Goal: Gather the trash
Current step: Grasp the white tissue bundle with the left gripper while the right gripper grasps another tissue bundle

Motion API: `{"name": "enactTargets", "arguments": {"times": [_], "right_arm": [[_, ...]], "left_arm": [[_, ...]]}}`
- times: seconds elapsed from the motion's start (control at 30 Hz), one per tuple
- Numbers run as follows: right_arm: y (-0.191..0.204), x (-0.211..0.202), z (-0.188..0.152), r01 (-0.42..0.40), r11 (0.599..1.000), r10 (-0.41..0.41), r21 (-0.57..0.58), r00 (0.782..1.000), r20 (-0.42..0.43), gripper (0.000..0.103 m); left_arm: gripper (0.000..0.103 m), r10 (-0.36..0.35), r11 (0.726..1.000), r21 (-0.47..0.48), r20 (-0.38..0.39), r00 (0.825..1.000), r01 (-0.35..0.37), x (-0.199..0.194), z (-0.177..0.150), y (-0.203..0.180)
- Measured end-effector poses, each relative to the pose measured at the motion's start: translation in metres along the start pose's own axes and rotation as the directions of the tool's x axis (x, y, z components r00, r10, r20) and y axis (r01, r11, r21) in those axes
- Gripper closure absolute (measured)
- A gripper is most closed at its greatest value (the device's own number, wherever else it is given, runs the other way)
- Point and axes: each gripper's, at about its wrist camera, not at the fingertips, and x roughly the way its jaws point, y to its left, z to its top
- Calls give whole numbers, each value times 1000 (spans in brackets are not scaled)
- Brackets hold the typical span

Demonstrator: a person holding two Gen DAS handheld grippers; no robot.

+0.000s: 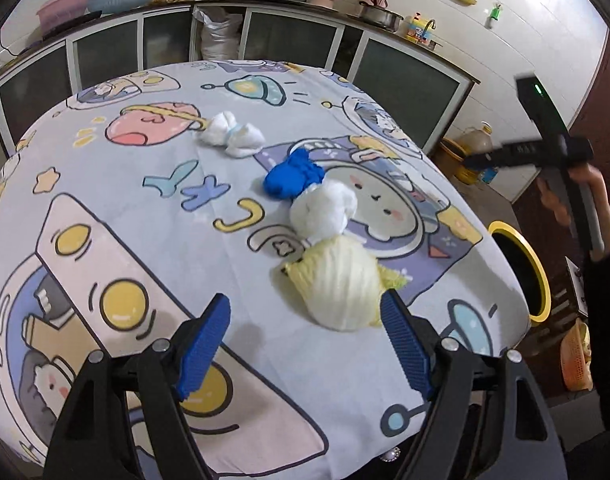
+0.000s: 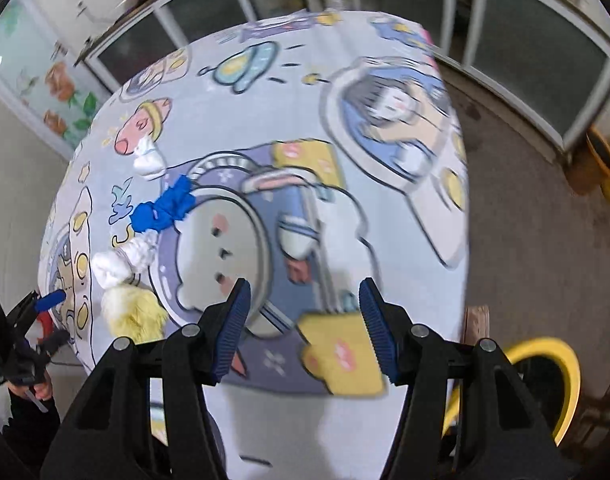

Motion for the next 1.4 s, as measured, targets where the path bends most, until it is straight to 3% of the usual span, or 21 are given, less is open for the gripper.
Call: {"name": "enactTargets", "arguments": {"times": [0.23,0.53,0.7,0.83,0.97,1.17,1.4], "right_arm": [[61,27,32,-21,993,16,-120,999,-36,49],[94,59,58,-96,988,81,-120,989,-126,49],[124,76,86,-219,964,189,-153,963,-192,49],[156,97,110,-251,949,206,-189,951,-230,49],[182,118,123,-231,943,167,-240,951,-261,49],[200,140,134,-202,937,116,-285,949,-293,43],[208,166,143,-161,937,62,-310,950,-307,42]], "left_arm": [[29,-16,1000,18,16,1000,16,10,2,-2],[29,-29,991,135,29,999,24,17,36,-21],[29,-44,991,129,35,998,39,27,45,-20],[29,-58,993,101,24,998,56,38,51,-23],[29,-46,991,126,14,999,44,49,58,-32],[29,-56,995,79,-14,998,57,66,67,-25],[29,-71,997,36,-39,997,72,86,71,-16]]}}
